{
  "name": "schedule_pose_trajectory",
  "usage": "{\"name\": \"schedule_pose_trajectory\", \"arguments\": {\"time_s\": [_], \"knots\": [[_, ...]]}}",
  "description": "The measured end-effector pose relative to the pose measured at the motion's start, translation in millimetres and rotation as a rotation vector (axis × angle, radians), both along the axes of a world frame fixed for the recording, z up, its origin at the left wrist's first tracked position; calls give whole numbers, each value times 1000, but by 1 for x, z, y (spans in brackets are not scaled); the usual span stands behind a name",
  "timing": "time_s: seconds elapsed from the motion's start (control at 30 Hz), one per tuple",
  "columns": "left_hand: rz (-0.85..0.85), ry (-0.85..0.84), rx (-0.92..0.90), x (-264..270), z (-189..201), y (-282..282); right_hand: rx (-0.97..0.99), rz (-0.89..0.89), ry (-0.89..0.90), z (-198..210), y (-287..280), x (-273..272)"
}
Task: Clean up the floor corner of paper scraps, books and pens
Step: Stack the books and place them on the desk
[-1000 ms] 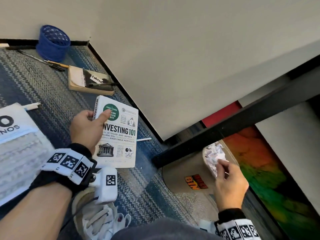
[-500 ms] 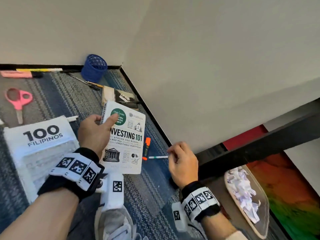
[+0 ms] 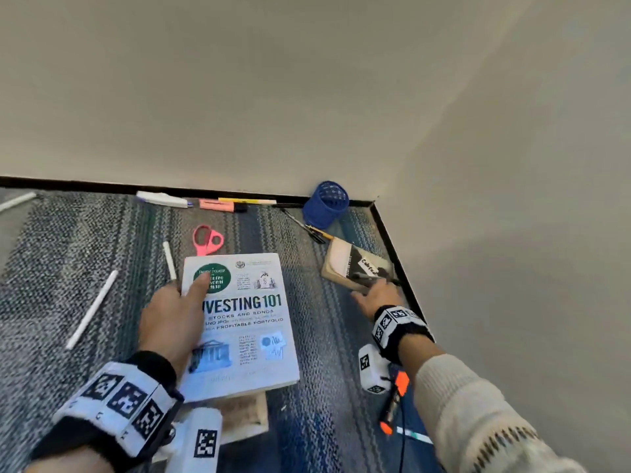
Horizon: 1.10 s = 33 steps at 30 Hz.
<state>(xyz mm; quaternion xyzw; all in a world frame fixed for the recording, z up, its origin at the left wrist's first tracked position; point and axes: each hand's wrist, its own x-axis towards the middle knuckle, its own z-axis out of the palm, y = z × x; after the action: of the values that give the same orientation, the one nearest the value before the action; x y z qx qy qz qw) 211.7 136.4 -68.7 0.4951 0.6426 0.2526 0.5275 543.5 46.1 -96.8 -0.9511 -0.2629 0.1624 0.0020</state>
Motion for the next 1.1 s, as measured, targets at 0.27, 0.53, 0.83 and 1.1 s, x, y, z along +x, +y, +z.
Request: {"name": "schedule_pose_trajectory", "arguments": {"time_s": [0.27,0.53,0.83,1.1], "knots": [[-137,366,137,-9,-9,-13,96,-370,98,-51,28,69],[-163,529,170,1,1,-24,286,-501,374,-50,14,77],[-38,415,131,-19,-12,-33,621,-599,717,-35,1,75],[1,459,161,-26,-13,-34,925,-159,86,91,-11,20]]}}
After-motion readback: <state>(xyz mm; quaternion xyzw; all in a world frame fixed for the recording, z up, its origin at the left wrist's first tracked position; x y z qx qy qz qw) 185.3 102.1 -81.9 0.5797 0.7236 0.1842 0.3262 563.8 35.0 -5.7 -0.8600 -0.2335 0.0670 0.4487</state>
